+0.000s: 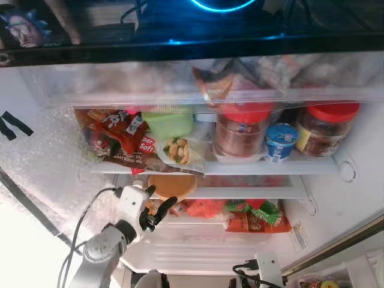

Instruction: Restocking fridge

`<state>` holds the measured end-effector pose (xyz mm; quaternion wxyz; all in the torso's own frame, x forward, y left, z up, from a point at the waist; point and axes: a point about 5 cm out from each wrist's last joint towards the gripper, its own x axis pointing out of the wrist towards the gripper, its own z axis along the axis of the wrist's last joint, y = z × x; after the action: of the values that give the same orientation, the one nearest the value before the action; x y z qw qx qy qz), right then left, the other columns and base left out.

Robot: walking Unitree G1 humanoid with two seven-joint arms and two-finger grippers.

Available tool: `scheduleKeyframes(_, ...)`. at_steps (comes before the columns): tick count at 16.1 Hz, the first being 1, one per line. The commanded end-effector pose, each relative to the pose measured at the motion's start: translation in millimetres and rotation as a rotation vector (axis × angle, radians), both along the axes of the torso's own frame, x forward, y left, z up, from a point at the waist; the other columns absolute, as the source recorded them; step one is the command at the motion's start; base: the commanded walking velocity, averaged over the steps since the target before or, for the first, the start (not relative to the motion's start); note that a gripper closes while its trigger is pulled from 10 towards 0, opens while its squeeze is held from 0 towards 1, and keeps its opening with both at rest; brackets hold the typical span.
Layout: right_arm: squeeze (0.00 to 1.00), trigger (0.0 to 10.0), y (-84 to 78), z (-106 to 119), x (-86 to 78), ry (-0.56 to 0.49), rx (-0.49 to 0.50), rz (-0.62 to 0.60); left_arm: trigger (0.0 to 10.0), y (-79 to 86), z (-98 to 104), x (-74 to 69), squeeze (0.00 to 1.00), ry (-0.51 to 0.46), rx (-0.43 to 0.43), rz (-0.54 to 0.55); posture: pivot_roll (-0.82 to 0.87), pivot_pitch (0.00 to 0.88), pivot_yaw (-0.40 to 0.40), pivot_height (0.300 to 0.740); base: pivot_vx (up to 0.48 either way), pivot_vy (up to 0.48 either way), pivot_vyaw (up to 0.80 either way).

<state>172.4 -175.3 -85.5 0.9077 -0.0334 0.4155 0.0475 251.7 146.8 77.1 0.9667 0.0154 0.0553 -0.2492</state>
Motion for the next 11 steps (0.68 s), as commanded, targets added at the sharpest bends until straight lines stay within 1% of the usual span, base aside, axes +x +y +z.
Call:
scheduleKeyframes(1,0.0,10.0,-0.1,-6,-12.1,0.056,0.001,0.005,10.0,7.7,-4,-2.2,0.0,0.021,-0.023,0.05,-0.03,0.062,0.033,0.665,0.0,0.0,0.0)
scheduleKeyframes(2,0.0,10.0,-0.3,-6,-12.1,0.057,0.0,0.006,10.0,7.5,-6,-4.4,0.0,0.032,-0.028,0.045,-0.03,0.066,0.031,0.665,0.0,0.0,0.0)
scheduleKeyframes(4,0.0,10.0,-0.6,-6,-12.2,0.056,-0.001,0.006,10.0,5.4,-10,-11.0,0.0,0.054,-0.007,-0.006,-0.03,0.068,0.03,0.665,0.0,0.0,0.0)
scheduleKeyframes(7,0.0,10.0,-1.4,-6,-12.4,0.056,-0.006,0.005,10.0,8.8,-8,-14.8,0.0,0.055,0.009,-0.031,-0.03,0.069,0.03,0.665,0.0,0.0,0.0)
scheduleKeyframes(9,0.0,10.0,-1.9,-6,-11.9,0.056,-0.007,0.006,10.0,10.4,-6,-18.5,0.0,0.076,0.04,-0.104,-0.03,0.071,0.026,0.665,0.0,0.0,0.0)
scheduleKeyframes(11,0.0,10.0,-2.4,-6,-11.7,0.055,-0.009,0.006,10.0,11.1,-9,-20.1,0.0,0.101,0.068,-0.132,-0.03,0.071,0.027,0.665,0.0,0.0,0.0)
